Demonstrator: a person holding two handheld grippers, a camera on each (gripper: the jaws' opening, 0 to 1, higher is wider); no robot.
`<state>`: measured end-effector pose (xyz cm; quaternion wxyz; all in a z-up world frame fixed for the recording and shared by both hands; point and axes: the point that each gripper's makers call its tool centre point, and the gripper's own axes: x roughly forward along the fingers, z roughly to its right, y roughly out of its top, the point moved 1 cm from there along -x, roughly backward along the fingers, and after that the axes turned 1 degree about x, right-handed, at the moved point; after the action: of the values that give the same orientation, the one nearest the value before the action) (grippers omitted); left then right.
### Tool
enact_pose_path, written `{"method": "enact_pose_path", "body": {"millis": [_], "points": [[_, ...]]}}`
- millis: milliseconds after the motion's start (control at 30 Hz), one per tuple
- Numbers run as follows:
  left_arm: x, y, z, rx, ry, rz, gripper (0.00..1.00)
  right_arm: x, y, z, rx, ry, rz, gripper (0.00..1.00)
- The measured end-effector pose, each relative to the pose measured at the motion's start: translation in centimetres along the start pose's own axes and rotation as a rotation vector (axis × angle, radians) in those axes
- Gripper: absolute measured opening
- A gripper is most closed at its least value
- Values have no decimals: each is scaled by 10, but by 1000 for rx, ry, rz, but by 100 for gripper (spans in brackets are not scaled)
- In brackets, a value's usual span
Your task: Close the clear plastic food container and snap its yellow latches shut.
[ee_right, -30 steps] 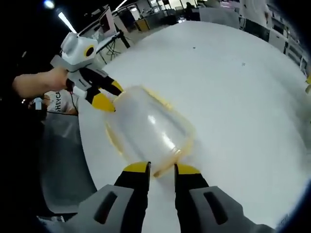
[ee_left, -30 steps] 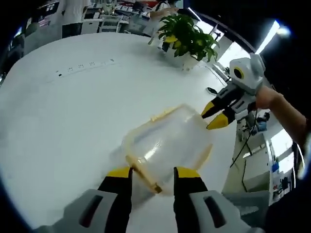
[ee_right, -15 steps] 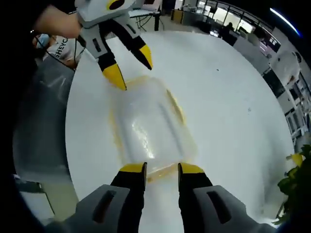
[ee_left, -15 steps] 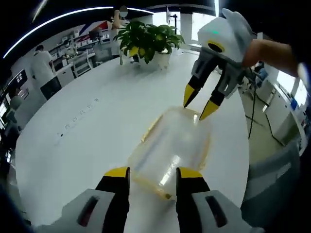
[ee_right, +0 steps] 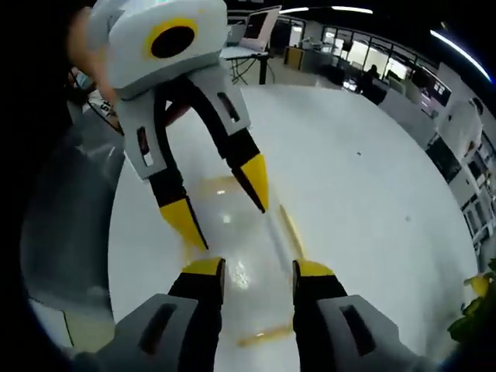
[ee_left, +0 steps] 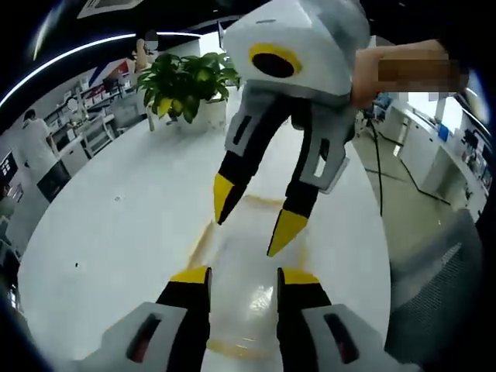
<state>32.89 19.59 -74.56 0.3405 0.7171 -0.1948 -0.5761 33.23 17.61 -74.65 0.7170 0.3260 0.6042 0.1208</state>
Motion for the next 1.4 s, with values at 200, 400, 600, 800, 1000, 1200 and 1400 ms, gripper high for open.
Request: {"method": "enact_pose_path", "body": {"millis": [200, 400, 600, 800, 1000, 1200, 1400], "points": [[0, 2, 4, -7, -8, 5, 25, 3, 4, 3, 19, -2, 1, 25], [-1, 1, 6, -11, -5, 0, 27, 6, 5, 5, 3, 4, -4, 26], [-1, -2, 17, 33, -6, -34, 39, 11, 12, 10, -8, 24, -7, 29], [10, -11, 21, 110, 11, -83, 40, 16, 15, 17, -26, 49, -34, 31], [13, -15, 21, 175, 33, -104, 42, 21, 8, 20, -58, 139, -120, 34], [17, -16, 21, 256, 54, -118, 43, 25, 4, 23, -74, 215, -193, 34], [17, -16, 21, 277, 62, -129, 41, 28, 2, 22, -61, 294, -269, 34]]}}
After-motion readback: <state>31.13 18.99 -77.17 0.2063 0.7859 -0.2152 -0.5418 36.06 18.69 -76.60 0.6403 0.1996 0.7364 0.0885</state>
